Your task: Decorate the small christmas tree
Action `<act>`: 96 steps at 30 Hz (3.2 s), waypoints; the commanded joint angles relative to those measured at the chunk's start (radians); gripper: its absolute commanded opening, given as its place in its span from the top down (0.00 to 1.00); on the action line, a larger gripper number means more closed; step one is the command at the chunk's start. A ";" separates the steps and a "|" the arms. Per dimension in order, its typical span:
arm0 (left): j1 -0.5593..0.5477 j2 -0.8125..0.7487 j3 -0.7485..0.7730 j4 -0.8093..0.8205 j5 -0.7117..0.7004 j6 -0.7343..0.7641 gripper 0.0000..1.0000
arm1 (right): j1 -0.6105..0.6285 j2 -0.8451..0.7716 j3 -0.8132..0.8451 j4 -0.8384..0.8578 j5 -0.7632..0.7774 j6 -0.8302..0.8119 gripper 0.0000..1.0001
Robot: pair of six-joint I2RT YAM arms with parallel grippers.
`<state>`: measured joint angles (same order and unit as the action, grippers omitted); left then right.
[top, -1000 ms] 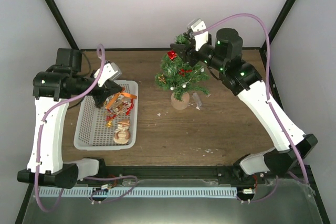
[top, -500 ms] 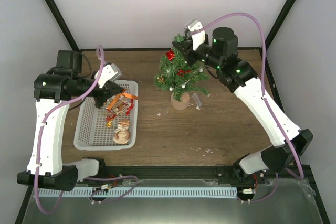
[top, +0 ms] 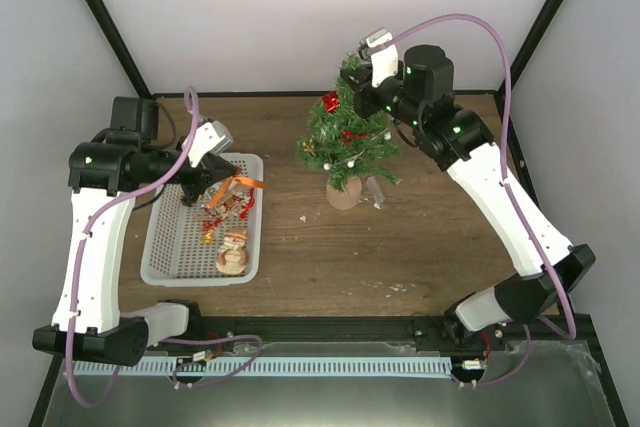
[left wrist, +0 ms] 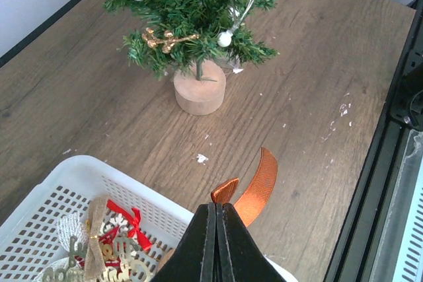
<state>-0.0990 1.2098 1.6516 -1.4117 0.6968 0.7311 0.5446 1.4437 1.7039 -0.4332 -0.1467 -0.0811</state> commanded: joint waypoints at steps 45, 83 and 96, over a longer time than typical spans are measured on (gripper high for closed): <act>-0.004 -0.048 -0.112 0.164 -0.044 -0.128 1.00 | 0.296 0.414 0.764 -0.661 1.022 0.678 0.99; -0.004 -0.046 -0.140 0.173 -0.033 -0.145 1.00 | 0.296 0.435 0.727 -0.628 1.039 0.624 0.95; -0.004 -0.045 -0.152 0.172 -0.023 -0.137 1.00 | 0.296 0.381 0.645 -0.606 0.998 0.653 0.54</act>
<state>-0.0990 1.1728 1.5032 -1.2495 0.6529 0.5903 0.8349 1.8721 2.3730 -1.0515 0.8516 0.5510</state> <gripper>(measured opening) 0.005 0.390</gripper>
